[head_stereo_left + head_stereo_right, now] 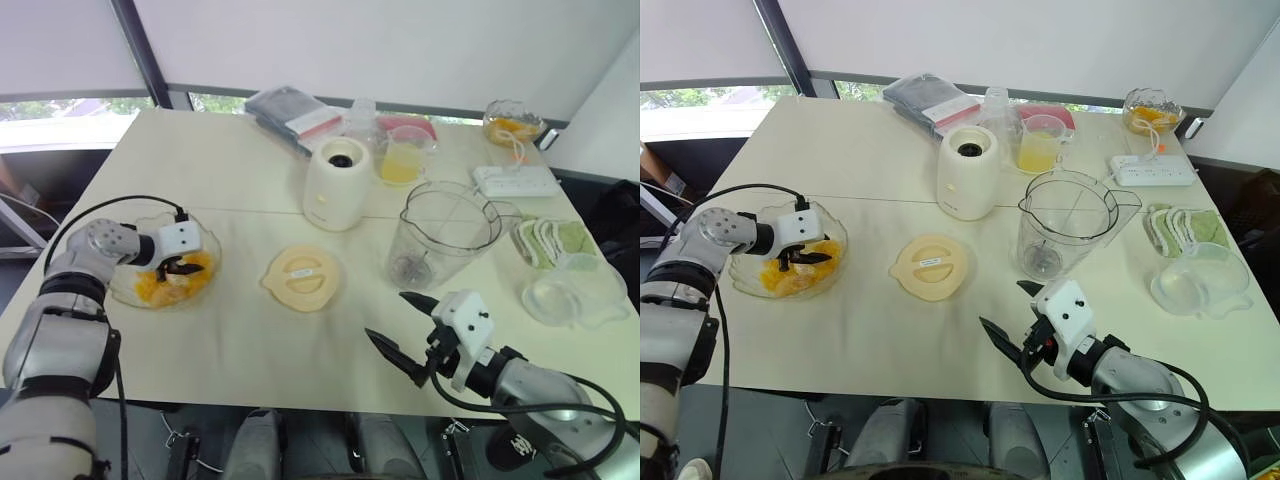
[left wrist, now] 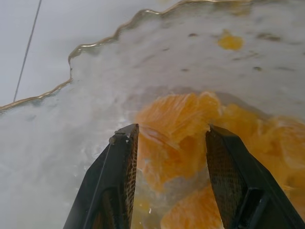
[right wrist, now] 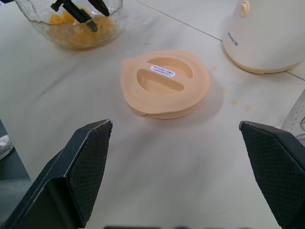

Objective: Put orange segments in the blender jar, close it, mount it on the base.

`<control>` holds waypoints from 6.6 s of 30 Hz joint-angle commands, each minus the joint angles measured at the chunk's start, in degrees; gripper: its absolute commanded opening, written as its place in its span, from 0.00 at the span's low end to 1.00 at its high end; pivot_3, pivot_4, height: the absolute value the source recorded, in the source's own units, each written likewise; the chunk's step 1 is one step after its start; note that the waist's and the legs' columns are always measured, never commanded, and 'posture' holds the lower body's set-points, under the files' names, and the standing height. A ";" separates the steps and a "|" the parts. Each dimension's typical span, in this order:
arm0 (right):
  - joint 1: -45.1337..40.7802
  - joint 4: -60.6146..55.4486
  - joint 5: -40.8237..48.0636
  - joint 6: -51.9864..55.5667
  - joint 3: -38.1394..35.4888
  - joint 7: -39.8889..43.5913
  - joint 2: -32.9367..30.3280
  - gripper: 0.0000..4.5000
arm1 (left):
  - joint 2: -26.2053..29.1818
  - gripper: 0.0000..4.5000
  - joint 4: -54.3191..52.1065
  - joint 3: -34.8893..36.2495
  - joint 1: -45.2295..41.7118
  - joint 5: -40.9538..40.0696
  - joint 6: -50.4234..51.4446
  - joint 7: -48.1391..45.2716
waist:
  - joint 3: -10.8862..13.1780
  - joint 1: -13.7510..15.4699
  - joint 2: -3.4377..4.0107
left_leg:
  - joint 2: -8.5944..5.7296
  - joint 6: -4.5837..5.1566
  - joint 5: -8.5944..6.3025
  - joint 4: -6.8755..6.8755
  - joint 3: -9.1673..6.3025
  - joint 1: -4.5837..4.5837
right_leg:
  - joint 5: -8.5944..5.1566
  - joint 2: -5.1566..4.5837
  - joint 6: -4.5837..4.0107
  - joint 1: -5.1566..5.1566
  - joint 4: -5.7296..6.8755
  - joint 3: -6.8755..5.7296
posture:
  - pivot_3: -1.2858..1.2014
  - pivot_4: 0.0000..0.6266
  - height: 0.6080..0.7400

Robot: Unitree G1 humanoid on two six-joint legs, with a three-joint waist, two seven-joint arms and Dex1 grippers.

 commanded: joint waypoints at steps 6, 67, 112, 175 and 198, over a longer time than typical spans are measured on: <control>-0.59 -2.87 0.57 0.55 -1.09 -0.12 -0.18 0.99 | 0.39 0.48 0.50 0.42 -0.31 0.47 1.80 1.97 | 0.00 -0.02 0.00 | -0.01 0.00 0.00 0.00 0.00 0.00 | 0.00 0.00 0.00 0.00 0.01 0.00 | 0.52 0.24 1.00; -3.05 -0.57 -1.26 0.18 -1.49 2.52 -1.73 1.00 | -0.38 0.08 -5.42 6.18 4.25 -8.04 7.95 -4.09 | -0.08 -0.34 -0.02 | 0.07 0.00 0.00 -0.02 -0.02 0.47 | -0.01 -0.02 -0.02 0.45 0.01 0.00 | 0.52 0.24 1.00; -11.74 12.30 -3.05 -4.85 0.34 13.68 -5.33 1.00 | 0.41 0.08 -68.30 26.02 24.12 -42.27 54.13 6.48 | -0.04 0.02 -0.02 | 0.06 -0.01 -0.01 -0.05 -0.15 0.40 | -0.13 -0.18 -0.23 0.39 -0.09 0.04 | 0.52 0.24 1.00; 14.25 5.77 -14.52 -10.81 1.28 -0.10 4.65 1.00 | -51.35 0.50 0.68 5.38 -29.13 -15.63 13.47 -2.79 | 0.00 0.18 -0.03 | -0.22 0.02 -0.02 -0.04 -0.14 -0.21 | -0.17 0.15 -0.13 -0.06 -0.28 0.15 | 0.52 0.24 1.00; 19.48 4.70 -14.24 -13.59 -5.64 -1.05 7.36 1.00 | -36.84 0.99 -16.17 16.25 -22.42 -27.45 28.74 -9.16 | -0.06 0.07 0.09 | -0.06 0.02 -0.02 -0.03 -0.19 -0.14 | -0.07 0.32 0.03 -0.07 -0.10 0.14 | 0.52 0.24 1.00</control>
